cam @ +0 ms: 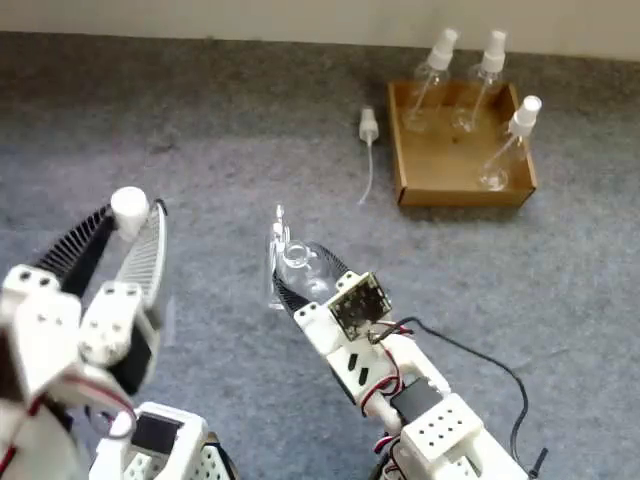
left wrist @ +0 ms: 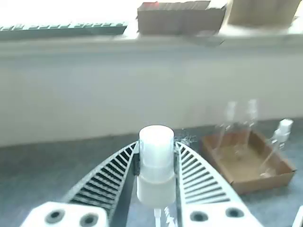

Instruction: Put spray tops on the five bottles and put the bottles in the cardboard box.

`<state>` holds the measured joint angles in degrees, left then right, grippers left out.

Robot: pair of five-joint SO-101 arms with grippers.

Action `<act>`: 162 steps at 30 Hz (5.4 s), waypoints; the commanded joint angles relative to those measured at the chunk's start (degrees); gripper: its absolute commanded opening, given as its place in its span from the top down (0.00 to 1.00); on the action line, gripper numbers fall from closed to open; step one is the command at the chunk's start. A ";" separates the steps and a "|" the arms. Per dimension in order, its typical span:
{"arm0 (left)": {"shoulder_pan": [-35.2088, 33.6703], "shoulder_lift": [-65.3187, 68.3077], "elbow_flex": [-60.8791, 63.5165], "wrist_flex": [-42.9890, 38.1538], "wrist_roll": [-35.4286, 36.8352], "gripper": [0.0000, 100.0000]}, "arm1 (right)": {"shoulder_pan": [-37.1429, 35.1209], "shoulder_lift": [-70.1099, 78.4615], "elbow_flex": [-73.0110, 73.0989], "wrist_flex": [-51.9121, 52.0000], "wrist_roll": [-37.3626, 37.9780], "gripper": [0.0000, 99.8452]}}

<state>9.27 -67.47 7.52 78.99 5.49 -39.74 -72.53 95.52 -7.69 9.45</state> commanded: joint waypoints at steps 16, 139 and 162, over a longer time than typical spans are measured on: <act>17.71 -2.86 22.11 -49.14 0.62 1.00 | -4.26 -30.55 8.31 33.01 0.18 1.00; 22.73 -7.52 40.31 -44.40 2.81 1.00 | 3.74 -29.93 -13.93 41.10 -13.63 1.00; 17.63 -7.96 42.59 -44.31 5.01 1.00 | -1.36 -14.90 -26.77 40.75 -17.05 1.00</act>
<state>28.53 -74.95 50.42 34.07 10.15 -39.47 -84.22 72.04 34.77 -7.25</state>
